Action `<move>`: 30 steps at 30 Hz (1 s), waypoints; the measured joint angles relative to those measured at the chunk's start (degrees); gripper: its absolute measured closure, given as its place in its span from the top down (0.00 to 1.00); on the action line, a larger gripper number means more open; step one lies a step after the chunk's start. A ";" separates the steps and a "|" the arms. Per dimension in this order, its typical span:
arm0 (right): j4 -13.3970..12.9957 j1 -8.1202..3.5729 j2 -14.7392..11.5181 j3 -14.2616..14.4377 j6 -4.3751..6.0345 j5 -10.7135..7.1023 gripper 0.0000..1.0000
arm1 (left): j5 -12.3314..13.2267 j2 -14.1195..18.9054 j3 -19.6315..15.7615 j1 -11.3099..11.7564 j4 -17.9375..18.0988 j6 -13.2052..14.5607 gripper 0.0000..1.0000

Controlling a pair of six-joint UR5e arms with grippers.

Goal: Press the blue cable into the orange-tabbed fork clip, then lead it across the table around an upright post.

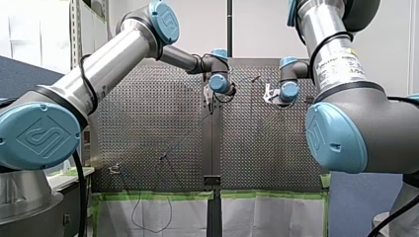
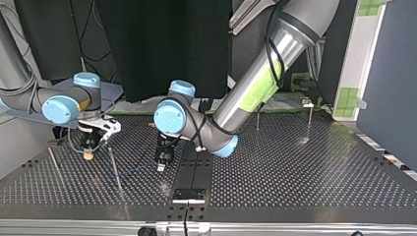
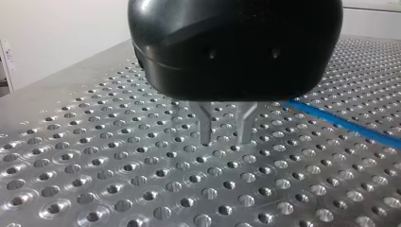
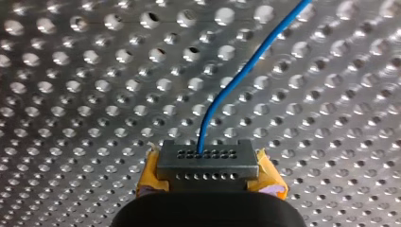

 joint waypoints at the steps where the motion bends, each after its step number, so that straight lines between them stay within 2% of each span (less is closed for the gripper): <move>1: -0.03 0.02 0.05 0.14 -0.06 0.02 0.00 | -0.04 0.00 0.00 0.00 -0.01 -0.07 0.65; 2: -0.10 0.03 0.09 0.37 -0.14 0.06 0.00 | -0.09 0.00 0.00 0.00 -0.01 -0.25 0.74; 4: -0.33 0.05 0.14 0.76 -0.22 0.09 0.00 | -0.06 0.00 0.00 -0.01 -0.01 -0.70 0.76; 5: -0.61 0.05 0.16 1.06 -0.23 0.09 0.00 | -0.06 0.00 0.00 -0.02 -0.01 -1.08 0.84; 10: -1.62 0.11 0.25 1.77 -0.28 -0.01 0.00 | -0.04 0.00 0.00 -0.10 -0.02 -2.67 0.93; 16: -2.14 0.25 0.38 2.70 -0.51 0.05 0.00 | 0.10 0.01 -0.44 -0.15 0.14 -3.86 0.98; 24: -5.68 -0.09 0.54 6.28 -0.67 -0.07 0.00 | 0.49 0.02 -3.36 0.01 3.43 -4.84 0.98; 30: -6.33 0.18 1.82 6.98 -1.51 -0.24 0.00 | 0.36 0.01 -2.85 -0.08 3.72 -5.05 0.98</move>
